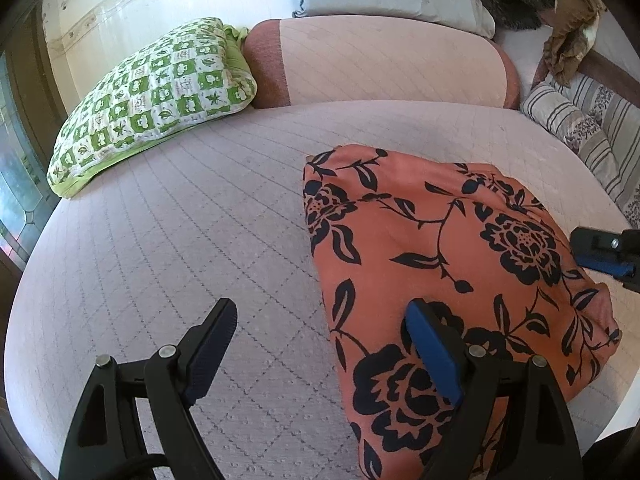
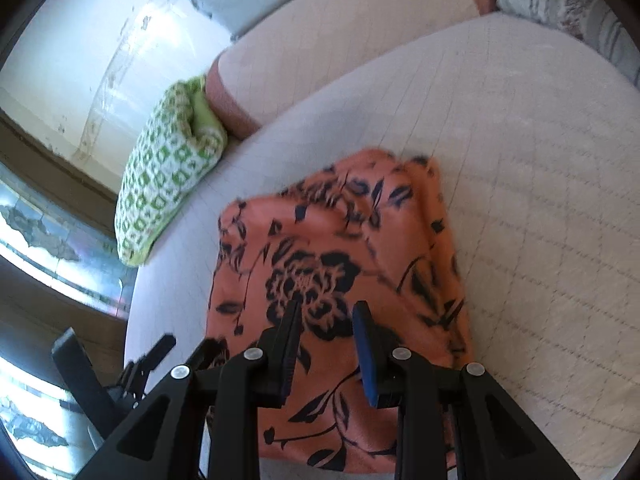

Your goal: Fold small clothes

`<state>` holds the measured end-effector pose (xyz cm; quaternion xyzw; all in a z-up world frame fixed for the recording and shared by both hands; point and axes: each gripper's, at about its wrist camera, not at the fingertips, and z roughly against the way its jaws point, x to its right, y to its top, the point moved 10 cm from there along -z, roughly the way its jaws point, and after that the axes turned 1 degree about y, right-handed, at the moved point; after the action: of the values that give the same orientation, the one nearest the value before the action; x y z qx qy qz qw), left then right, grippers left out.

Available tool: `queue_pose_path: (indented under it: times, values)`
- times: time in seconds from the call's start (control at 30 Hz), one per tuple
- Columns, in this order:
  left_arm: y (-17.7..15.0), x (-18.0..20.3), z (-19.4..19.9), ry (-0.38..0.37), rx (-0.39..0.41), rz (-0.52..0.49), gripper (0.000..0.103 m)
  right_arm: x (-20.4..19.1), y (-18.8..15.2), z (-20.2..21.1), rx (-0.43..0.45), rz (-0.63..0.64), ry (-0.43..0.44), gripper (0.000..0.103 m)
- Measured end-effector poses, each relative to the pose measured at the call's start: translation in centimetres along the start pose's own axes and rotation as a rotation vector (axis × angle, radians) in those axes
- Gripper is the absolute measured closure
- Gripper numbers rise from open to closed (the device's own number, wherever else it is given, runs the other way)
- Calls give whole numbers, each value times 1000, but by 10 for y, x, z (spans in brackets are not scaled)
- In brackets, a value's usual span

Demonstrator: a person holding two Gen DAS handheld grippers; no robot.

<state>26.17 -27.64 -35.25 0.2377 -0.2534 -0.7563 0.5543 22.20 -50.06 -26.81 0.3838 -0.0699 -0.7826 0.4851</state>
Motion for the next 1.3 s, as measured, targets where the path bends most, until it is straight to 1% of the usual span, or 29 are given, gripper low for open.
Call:
queue_pose_path:
  times: [0.1,0.2,0.27,0.3,0.33,0.37,0.43,0.5,0.63,0.83,1.1,1.23,1.3]
  values:
    - [2,-4,1,3,3,12,16,10,7,6,21,-41,14,73]
    - [3,-6,2,-5,5,28,16,19,12,8,25,-67,8,73]
    - [4,-7,1,-7,5,33,16,22,14,10,31,-81,20,69]
    - [4,-8,1,-6,4,36,16,24,15,11,33,-89,29,54]
    - [4,-9,1,-7,2,38,16,25,16,11,34,-98,38,32]
    - [4,-10,0,-8,-1,42,16,26,17,14,46,-109,47,28]
    - [4,-11,-1,-5,-6,48,16,29,22,21,83,-107,41,28]
    - [3,-12,-3,-7,-12,56,16,34,24,22,84,-109,24,28]
    - [2,-14,-4,-25,-22,73,16,44,21,16,47,-148,35,28]
    - [1,-17,-7,-44,-39,98,16,50,20,14,28,-137,21,28]
    - [3,-20,-7,-52,-36,108,16,50,18,12,12,-124,16,28]
    - [3,-20,-8,-50,-35,108,16,41,20,16,42,-83,30,28]
    - [3,-21,-8,-47,-34,109,16,37,21,19,63,-46,11,28]
